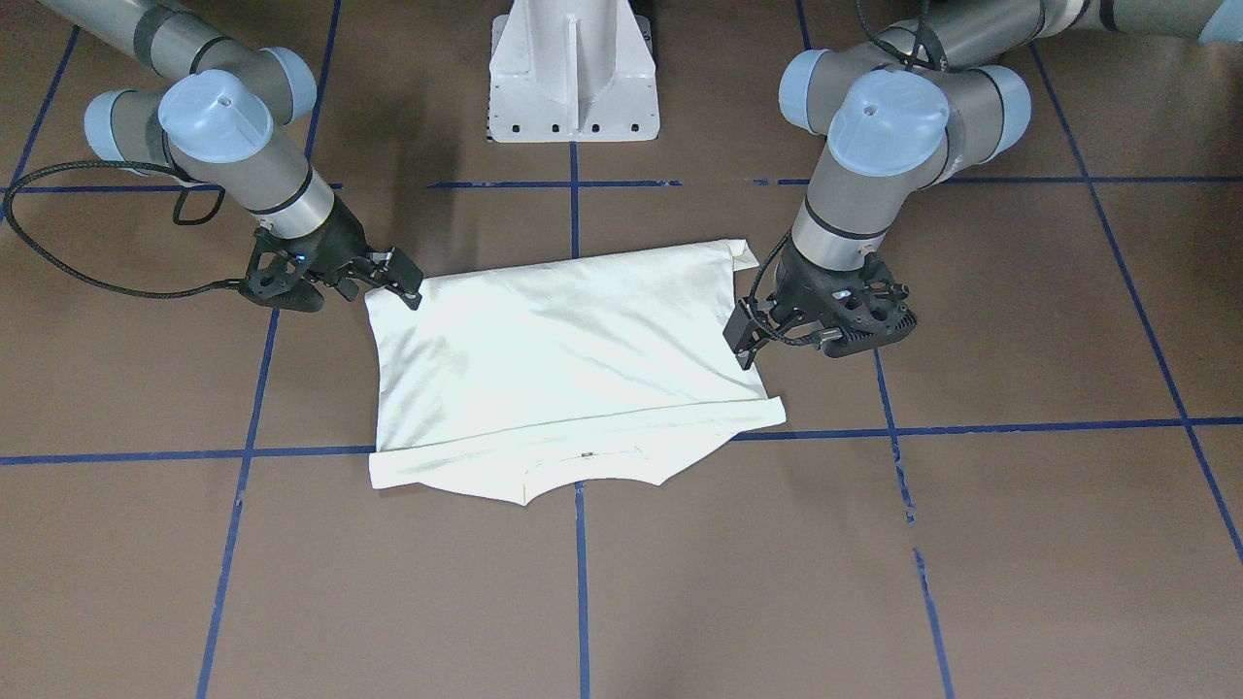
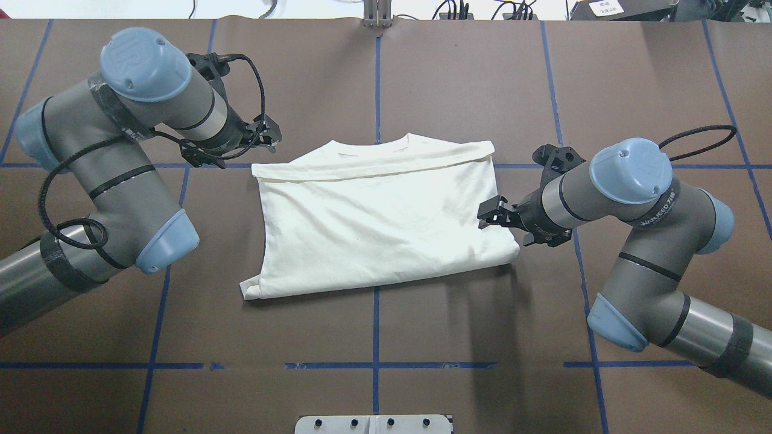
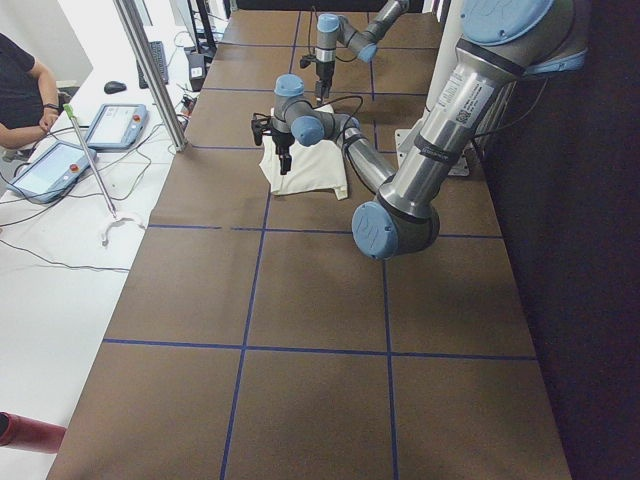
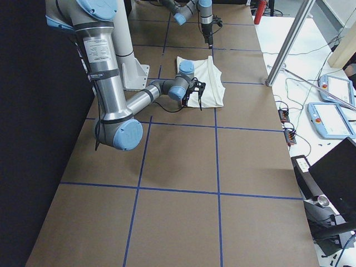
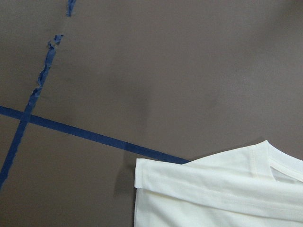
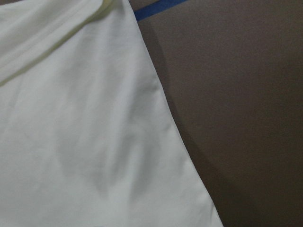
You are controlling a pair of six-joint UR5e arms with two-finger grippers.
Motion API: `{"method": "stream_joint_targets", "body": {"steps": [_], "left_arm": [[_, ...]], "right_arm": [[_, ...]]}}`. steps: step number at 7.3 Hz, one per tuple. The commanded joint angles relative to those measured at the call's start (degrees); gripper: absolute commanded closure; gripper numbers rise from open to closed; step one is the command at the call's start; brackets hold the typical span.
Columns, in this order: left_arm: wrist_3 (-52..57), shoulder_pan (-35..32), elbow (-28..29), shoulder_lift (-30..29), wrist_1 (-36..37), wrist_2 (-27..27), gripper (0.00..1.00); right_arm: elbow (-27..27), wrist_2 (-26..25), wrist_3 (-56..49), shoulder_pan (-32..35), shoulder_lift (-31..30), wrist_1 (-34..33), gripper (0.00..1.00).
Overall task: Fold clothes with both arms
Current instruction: 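Release the hem and draw both grippers back from the folded shirt, then grasp the shirt edge nearest the right gripper and drag it toward the robot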
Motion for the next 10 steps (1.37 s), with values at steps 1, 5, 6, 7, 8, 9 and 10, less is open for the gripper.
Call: {"method": "stream_joint_targets", "body": {"steps": [1, 5, 6, 7, 8, 9, 10], "left_arm": [[-0.89, 0.19, -0.58, -0.06, -0.01, -0.03, 0.0], [-0.9, 0.19, -0.76, 0.11, -0.01, 0.05, 0.0], [-0.9, 0.19, -0.76, 0.11, -0.1, 0.06, 0.0], [-0.9, 0.19, -0.76, 0.11, -0.1, 0.06, 0.0], [-0.9, 0.19, -0.76, 0.11, -0.1, 0.06, 0.0], [-0.81, 0.19, -0.76, 0.11, -0.01, 0.14, 0.0], [-0.81, 0.19, -0.76, 0.11, -0.01, 0.23, 0.0]], "right_arm": [[-1.63, 0.01, -0.23, -0.32, -0.03, -0.23, 0.01], [-1.46, 0.19, -0.49, -0.24, -0.38, -0.06, 1.0], [-1.28, 0.63, -0.58, -0.24, -0.47, 0.12, 1.0], [-0.58, 0.98, -0.58, -0.06, -0.82, 0.21, 1.0], [1.69, 0.89, -0.67, -0.41, -3.35, 0.29, 1.0], [7.28, 0.81, -0.67, -3.37, -8.42, 0.29, 1.0], [13.34, 0.2, -0.58, -8.01, -14.3, 0.29, 1.0]]}}
